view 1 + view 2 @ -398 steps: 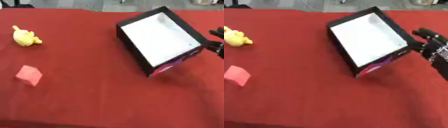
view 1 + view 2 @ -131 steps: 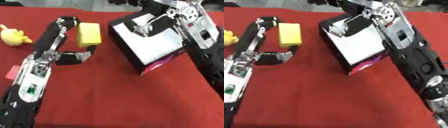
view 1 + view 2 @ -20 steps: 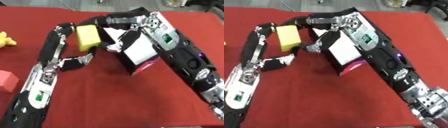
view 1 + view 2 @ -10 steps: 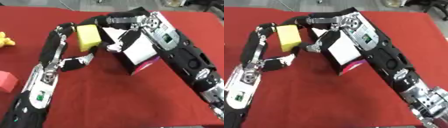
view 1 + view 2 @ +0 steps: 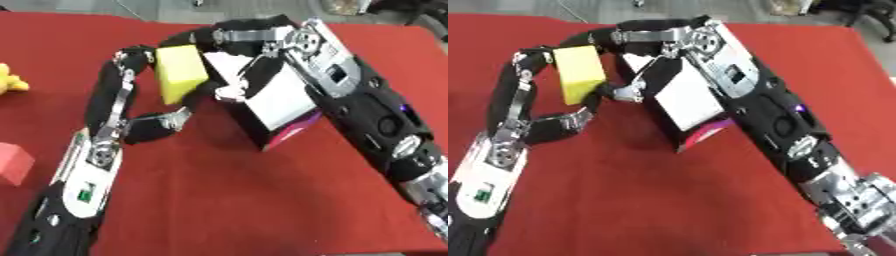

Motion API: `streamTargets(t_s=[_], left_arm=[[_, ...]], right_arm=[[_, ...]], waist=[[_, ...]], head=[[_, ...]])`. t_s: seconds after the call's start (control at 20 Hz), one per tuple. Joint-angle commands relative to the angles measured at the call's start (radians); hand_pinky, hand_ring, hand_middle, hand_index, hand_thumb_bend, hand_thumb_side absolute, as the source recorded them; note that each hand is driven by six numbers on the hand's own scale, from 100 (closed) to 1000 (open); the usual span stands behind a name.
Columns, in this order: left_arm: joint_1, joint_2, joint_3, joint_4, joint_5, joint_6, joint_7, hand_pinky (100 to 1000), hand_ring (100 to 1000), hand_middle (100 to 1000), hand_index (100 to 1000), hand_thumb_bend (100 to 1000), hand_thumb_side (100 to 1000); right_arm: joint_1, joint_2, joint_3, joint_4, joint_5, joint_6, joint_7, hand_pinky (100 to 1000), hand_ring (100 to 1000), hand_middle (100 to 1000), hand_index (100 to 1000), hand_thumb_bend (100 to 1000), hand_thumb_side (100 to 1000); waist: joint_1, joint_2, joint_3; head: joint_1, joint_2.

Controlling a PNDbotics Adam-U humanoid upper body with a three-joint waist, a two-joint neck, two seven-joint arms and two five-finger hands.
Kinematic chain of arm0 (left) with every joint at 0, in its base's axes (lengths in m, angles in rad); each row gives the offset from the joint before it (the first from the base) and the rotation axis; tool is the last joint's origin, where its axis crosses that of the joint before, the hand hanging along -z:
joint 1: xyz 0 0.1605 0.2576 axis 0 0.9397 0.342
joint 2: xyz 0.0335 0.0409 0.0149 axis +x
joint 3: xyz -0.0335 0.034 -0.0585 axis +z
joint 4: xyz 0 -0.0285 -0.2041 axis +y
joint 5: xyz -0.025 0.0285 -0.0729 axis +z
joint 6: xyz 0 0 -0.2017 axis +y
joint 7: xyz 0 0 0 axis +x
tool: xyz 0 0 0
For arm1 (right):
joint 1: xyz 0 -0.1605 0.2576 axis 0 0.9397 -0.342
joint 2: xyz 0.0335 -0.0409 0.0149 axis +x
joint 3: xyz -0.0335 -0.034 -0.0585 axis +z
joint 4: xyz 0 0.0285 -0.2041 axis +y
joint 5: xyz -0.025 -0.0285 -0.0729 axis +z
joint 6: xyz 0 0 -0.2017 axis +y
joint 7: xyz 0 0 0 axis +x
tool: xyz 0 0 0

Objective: Pick up the objects with one hand, pass them to the other hand, and then place them into the box on the other side of the table.

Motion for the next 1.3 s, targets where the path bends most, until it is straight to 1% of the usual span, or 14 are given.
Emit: streamTargets(t_s=[0.05, 0.1, 0.25, 0.3, 0.35, 0.45, 0.55, 0.75, 0.85, 0.95, 1.05, 1.15, 1.2, 1.3], left_arm=[[-0.041, -0.035, -0.027, -0.031, 0.006, -0.015, -0.001, 746, 591, 481, 580, 100, 407], [-0.041, -0.035, -0.028, -0.03, 0.002, -0.016, -0.004, 746, 591, 481, 580, 100, 406], [-0.041, -0.036, -0.028, -0.03, -0.006, -0.018, -0.003, 745, 591, 482, 581, 100, 402], [-0.041, -0.036, -0.028, -0.03, -0.008, -0.018, -0.002, 745, 591, 482, 581, 100, 400], [-0.04, -0.037, -0.028, -0.029, -0.011, -0.018, 0.0, 747, 592, 483, 584, 100, 375], [-0.04, -0.036, -0.027, -0.027, -0.018, -0.017, 0.001, 749, 593, 484, 588, 100, 331], [-0.04, -0.037, -0.026, -0.025, -0.025, -0.015, 0.003, 749, 594, 484, 590, 100, 293], [-0.039, -0.037, -0.025, -0.022, -0.034, -0.01, 0.006, 754, 595, 484, 592, 100, 162], [-0.039, -0.037, -0.025, -0.021, -0.035, -0.006, 0.011, 755, 595, 482, 597, 100, 131], [-0.039, -0.037, -0.025, -0.02, -0.035, -0.004, 0.017, 755, 595, 482, 601, 100, 135], [-0.038, -0.038, -0.024, -0.018, -0.034, 0.0, 0.025, 756, 594, 480, 606, 100, 187], [-0.037, -0.038, -0.024, -0.015, -0.031, 0.004, 0.034, 756, 593, 480, 606, 106, 216], [-0.037, -0.038, -0.024, -0.013, -0.029, 0.005, 0.038, 757, 592, 479, 606, 138, 242], [-0.037, -0.039, -0.025, -0.01, -0.022, 0.008, 0.045, 758, 591, 478, 606, 167, 280]], right_arm=[[-0.017, 0.004, 0.001, -0.007, -0.001, -0.018, 0.031, 1000, 1000, 1000, 931, 100, 254], [-0.017, 0.005, 0.0, -0.007, -0.006, -0.013, 0.031, 1000, 1000, 1000, 919, 100, 249], [-0.017, 0.004, -0.001, -0.009, -0.017, 0.002, 0.031, 1000, 988, 1000, 843, 100, 222], [-0.016, 0.004, -0.002, -0.01, -0.02, 0.006, 0.031, 1000, 985, 1000, 833, 100, 218], [-0.016, 0.004, -0.003, -0.01, -0.024, 0.01, 0.031, 1000, 963, 950, 794, 100, 221], [-0.015, 0.005, -0.008, -0.008, -0.037, 0.023, 0.031, 1000, 937, 906, 758, 100, 229], [-0.016, 0.005, -0.013, -0.007, -0.054, 0.037, 0.031, 1000, 915, 880, 732, 100, 236], [-0.017, 0.004, -0.03, -0.006, -0.089, 0.068, 0.03, 982, 866, 822, 674, 100, 247], [-0.017, 0.004, -0.034, -0.006, -0.1, 0.081, 0.024, 972, 851, 815, 668, 100, 246], [-0.016, 0.003, -0.035, -0.008, -0.106, 0.088, 0.017, 968, 845, 814, 667, 100, 247], [-0.016, 0.002, -0.037, -0.008, -0.109, 0.095, 0.006, 963, 834, 806, 661, 100, 248], [-0.016, 0.002, -0.037, -0.009, -0.111, 0.1, -0.005, 960, 829, 803, 660, 100, 244], [-0.015, 0.001, -0.037, -0.009, -0.112, 0.102, -0.009, 956, 825, 802, 663, 100, 239], [-0.015, 0.001, -0.038, -0.009, -0.113, 0.108, -0.018, 952, 820, 795, 665, 100, 232]], waist=[[-0.009, -0.004, -0.001], [-0.009, -0.004, -0.001], [-0.009, -0.004, 0.0], [-0.009, -0.004, -0.001], [-0.009, -0.004, -0.001], [-0.009, -0.004, -0.001], [-0.008, -0.004, -0.001], [-0.008, -0.004, -0.001], [-0.008, -0.004, -0.001], [-0.008, -0.004, -0.001], [-0.008, -0.004, -0.001], [-0.008, -0.004, -0.001], [-0.008, -0.004, -0.001], [-0.008, -0.004, -0.001]], head=[[0.0, -0.011], [0.0, -0.011], [-0.001, -0.011], [-0.001, -0.011], [-0.001, -0.011], [-0.001, -0.011], [-0.001, -0.011], [-0.003, -0.01], [-0.003, -0.01], [-0.004, -0.01], [-0.004, -0.01], [-0.004, -0.009], [-0.004, -0.009], [-0.005, -0.009]])
